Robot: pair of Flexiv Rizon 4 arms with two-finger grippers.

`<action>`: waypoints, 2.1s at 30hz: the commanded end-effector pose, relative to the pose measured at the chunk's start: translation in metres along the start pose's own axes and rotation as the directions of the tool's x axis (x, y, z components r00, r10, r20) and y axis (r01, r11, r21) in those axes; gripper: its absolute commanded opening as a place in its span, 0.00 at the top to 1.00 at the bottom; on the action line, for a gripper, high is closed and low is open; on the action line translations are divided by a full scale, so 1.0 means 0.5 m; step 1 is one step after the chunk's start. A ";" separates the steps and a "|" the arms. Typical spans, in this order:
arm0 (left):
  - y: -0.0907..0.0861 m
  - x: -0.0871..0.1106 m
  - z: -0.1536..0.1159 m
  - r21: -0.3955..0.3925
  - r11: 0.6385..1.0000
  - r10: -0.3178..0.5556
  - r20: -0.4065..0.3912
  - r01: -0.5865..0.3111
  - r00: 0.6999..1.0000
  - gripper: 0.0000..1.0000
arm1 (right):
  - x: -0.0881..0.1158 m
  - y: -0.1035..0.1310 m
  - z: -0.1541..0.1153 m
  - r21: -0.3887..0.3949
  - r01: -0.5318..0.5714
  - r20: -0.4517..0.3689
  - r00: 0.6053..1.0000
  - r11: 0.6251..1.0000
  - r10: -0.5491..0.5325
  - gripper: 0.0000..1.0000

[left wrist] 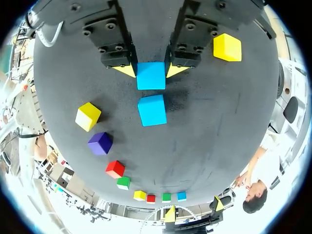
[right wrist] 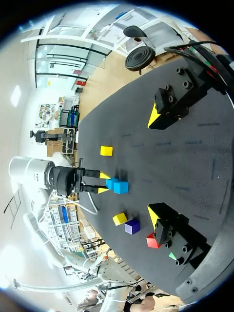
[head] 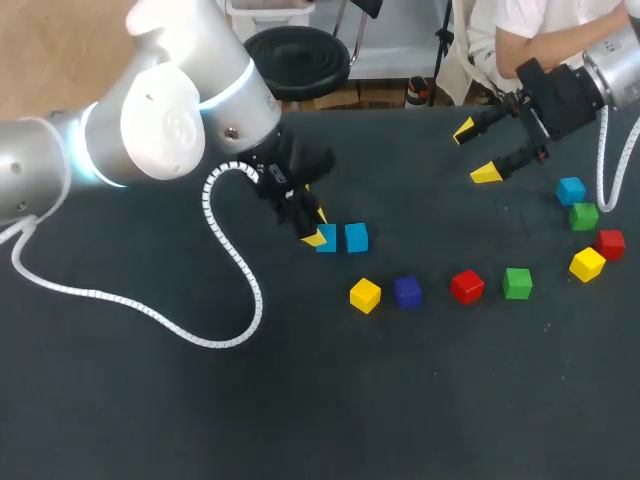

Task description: Place the blue cubes, place green cubes on the blue cubes, place the yellow cubes on the green cubes, then place the red cubes on the yellow cubes, and place purple cube on the red cubes.

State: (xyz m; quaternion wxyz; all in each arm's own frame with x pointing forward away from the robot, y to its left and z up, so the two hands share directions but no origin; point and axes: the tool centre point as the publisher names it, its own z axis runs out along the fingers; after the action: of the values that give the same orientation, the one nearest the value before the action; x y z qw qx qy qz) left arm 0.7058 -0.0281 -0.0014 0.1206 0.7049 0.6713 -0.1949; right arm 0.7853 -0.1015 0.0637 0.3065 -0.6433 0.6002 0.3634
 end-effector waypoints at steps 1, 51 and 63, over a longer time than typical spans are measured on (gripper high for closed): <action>0.003 0.002 0.002 0.001 1.000 -0.005 -0.002 0.005 1.000 1.00 | 0.000 0.002 0.000 0.002 0.001 0.000 1.000 1.000 -0.001 0.00; -0.004 0.009 -0.021 -0.043 0.998 -0.040 0.004 0.040 0.999 0.00 | 0.000 0.002 0.000 0.002 0.001 0.000 1.000 1.000 -0.001 0.00; -0.040 0.014 -0.073 -0.068 0.995 -0.063 0.162 0.075 0.985 0.00 | 0.000 0.002 0.000 0.002 0.001 0.000 1.000 1.000 -0.001 0.00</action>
State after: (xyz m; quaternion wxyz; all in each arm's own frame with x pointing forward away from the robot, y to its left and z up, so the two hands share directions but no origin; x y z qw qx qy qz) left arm 0.7033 -0.0158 0.0272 0.1660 0.6651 0.6934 -0.2220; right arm 0.7853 -0.1015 0.0637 0.3064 -0.6433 0.6001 0.3634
